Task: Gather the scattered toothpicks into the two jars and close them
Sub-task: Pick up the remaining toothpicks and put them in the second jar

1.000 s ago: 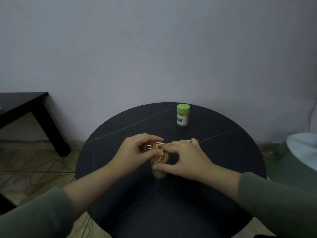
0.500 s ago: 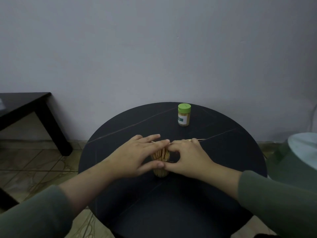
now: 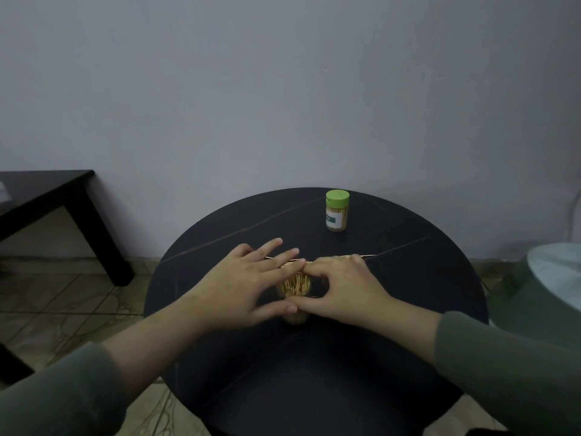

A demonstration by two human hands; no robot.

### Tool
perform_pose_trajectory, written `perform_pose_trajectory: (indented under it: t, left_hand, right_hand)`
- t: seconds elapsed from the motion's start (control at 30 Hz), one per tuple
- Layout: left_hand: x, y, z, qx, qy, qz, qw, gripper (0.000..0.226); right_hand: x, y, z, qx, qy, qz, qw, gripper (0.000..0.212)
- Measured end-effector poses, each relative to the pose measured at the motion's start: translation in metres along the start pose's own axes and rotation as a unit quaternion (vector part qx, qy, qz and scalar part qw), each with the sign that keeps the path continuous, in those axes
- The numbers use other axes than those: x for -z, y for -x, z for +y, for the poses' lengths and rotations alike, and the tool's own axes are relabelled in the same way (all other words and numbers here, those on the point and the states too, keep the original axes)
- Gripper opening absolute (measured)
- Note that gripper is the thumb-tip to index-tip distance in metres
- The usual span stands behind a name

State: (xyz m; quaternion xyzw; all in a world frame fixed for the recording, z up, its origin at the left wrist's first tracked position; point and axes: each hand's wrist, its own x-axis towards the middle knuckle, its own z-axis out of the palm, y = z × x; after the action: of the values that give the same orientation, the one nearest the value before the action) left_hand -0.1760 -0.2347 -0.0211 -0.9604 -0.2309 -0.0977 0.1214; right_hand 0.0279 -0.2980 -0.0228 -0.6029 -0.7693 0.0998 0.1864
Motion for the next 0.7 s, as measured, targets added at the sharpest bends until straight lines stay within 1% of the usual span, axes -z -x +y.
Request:
perform_pose_trajectory:
  t: [0.03,0.1,0.13,0.17,0.2,0.27,0.3,0.33,0.43,0.57,0.7]
  left_hand:
    - [0.000,0.001,0.000,0.003,0.025,-0.021,0.999,0.076]
    - [0.002,0.004,0.003,0.003,0.087,-0.087,0.992,0.085]
    - [0.003,0.005,0.004,0.000,0.115,-0.101,0.988,0.087]
    - [0.003,0.007,0.005,-0.001,0.136,-0.092,0.986,0.086]
    - [0.002,0.007,0.005,0.004,0.142,-0.066,0.988,0.082]
    - [-0.002,0.008,0.001,0.023,0.110,0.016,0.994,0.073]
    - [-0.002,0.009,-0.001,0.030,0.095,0.040,0.994,0.069]
    - [-0.003,0.009,-0.003,0.026,0.086,0.046,0.995,0.067]
    - [-0.005,0.009,-0.006,-0.030,0.064,0.028,0.997,0.062]
    - [-0.003,0.006,-0.005,-0.023,0.064,0.087,0.994,0.057]
    - [-0.005,0.003,-0.003,-0.092,0.059,0.064,0.992,0.054]
  right_hand:
    - [0.000,0.000,0.000,0.002,-0.004,0.000,1.000,0.063]
    - [-0.001,0.000,0.000,0.006,-0.013,0.003,1.000,0.065]
    - [-0.001,0.000,0.001,0.006,-0.015,0.007,1.000,0.066]
    - [-0.001,0.000,0.001,0.005,-0.015,0.010,1.000,0.068]
    - [-0.001,0.000,0.001,0.004,-0.014,0.013,1.000,0.068]
    - [0.000,0.001,0.001,0.005,-0.011,0.015,1.000,0.068]
    - [0.001,0.002,0.000,0.006,-0.010,0.016,1.000,0.066]
    - [0.001,0.002,0.000,0.008,-0.009,0.016,1.000,0.064]
    - [0.002,0.002,-0.001,0.013,-0.008,0.023,1.000,0.061]
    - [0.002,0.001,0.000,0.021,0.000,0.011,1.000,0.059]
    - [0.001,-0.001,0.002,0.023,-0.003,0.017,1.000,0.055]
